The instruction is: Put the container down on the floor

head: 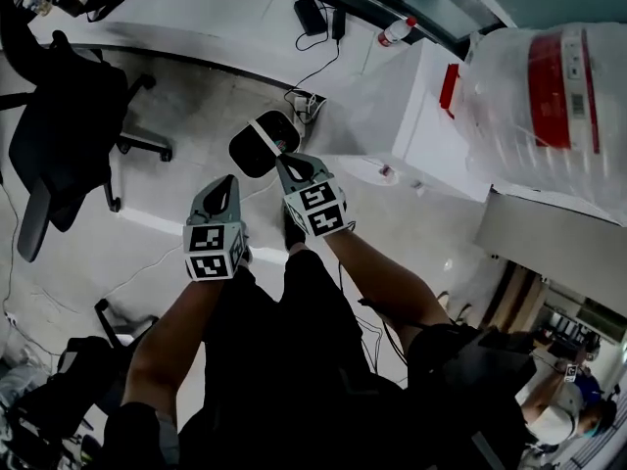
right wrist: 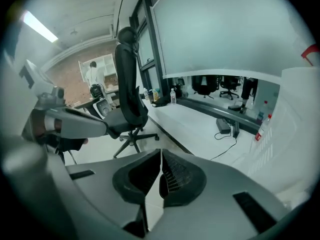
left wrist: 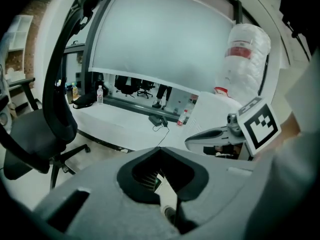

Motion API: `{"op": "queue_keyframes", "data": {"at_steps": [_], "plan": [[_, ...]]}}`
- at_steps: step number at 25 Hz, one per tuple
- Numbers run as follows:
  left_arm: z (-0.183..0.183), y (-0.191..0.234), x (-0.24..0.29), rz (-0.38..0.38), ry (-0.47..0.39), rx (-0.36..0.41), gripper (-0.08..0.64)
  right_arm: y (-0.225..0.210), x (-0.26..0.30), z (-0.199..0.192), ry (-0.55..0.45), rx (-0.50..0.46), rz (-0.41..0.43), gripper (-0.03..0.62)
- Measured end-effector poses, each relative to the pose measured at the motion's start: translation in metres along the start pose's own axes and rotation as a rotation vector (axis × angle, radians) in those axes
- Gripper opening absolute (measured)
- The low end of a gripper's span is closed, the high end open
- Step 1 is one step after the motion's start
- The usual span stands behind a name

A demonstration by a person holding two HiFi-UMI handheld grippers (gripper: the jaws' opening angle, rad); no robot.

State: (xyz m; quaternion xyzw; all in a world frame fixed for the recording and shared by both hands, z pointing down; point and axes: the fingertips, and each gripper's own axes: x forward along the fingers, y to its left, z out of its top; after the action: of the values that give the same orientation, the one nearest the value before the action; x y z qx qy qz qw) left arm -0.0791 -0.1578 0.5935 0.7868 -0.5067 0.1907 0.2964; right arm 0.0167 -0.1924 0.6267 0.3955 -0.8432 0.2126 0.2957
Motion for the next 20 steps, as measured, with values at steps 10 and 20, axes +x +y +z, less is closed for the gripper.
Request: {"op": "queue_keyframes", "data": {"at_steps": [10,20], "plan": [[0.053,-0.048,-0.048,-0.112,-0.08,0.132,0.006,0.002,-0.093,0.073,-0.105,-0.023,-0.086,0.008],[0.103,-0.076,-0.094,-0.113,-0.139,0.125,0.006,0.022,-0.154,0.127,-0.171,-0.094,-0.054,0.008]]}}
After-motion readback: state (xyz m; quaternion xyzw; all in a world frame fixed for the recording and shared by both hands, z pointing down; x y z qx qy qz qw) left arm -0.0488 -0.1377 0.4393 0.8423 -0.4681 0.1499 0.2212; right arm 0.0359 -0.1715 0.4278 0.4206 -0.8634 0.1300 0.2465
